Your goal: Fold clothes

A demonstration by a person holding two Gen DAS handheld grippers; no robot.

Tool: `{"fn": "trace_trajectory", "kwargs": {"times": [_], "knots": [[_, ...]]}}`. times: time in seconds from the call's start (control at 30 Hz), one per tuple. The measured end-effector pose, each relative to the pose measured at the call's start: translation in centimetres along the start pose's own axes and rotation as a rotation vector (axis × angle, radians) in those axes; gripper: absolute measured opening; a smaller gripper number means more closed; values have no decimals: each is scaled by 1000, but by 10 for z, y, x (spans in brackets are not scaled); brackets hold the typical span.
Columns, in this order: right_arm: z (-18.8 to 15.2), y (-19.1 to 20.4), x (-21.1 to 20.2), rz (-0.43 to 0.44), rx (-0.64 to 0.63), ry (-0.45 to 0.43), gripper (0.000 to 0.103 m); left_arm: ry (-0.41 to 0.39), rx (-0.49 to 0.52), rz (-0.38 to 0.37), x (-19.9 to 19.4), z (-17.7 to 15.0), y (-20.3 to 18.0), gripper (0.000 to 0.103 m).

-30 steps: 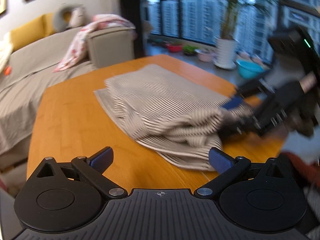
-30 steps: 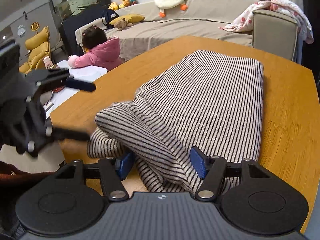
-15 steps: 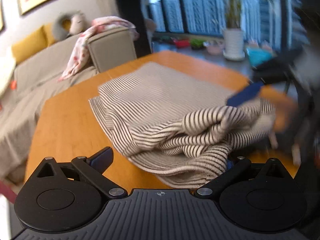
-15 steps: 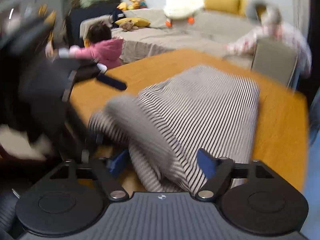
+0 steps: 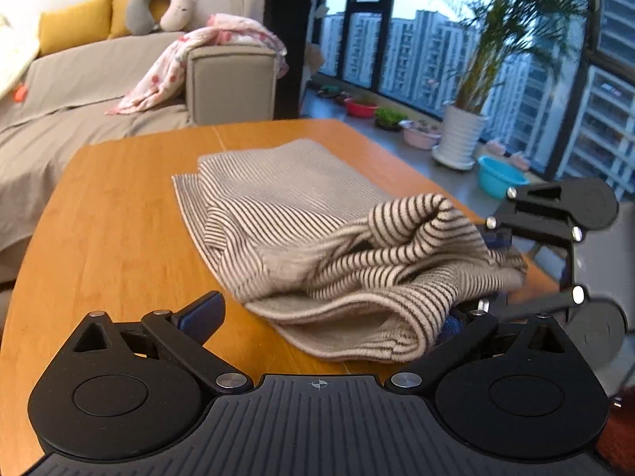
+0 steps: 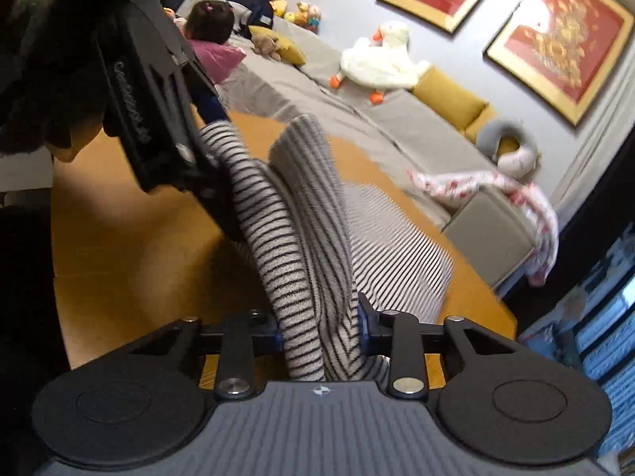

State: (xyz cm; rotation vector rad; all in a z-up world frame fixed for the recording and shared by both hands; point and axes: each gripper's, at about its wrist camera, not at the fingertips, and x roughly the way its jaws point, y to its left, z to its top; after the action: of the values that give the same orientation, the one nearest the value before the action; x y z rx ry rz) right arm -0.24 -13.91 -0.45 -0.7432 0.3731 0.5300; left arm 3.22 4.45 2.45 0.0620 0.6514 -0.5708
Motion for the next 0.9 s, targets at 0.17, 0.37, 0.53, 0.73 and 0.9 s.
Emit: {"fn": "trace_trajectory", "kwargs": {"times": [0.17,0.37,0.53,0.73,0.9], "knots": [[-4,-3,-7,29,-36,51,30,-78,-66,21,-30,11,32,103],[2,7,-8,113,-149,116,29,-57,-100,68,8,39,64,103],[38,-25,-30,174,-239,128,29,8,24,47,70,62,71,103],[101,-80,-38,251,-363,109,29,83,152,-105,95,63,78,93],[118,-111,36,441,-407,130,32,131,222,-210,102,56,84,88]]}}
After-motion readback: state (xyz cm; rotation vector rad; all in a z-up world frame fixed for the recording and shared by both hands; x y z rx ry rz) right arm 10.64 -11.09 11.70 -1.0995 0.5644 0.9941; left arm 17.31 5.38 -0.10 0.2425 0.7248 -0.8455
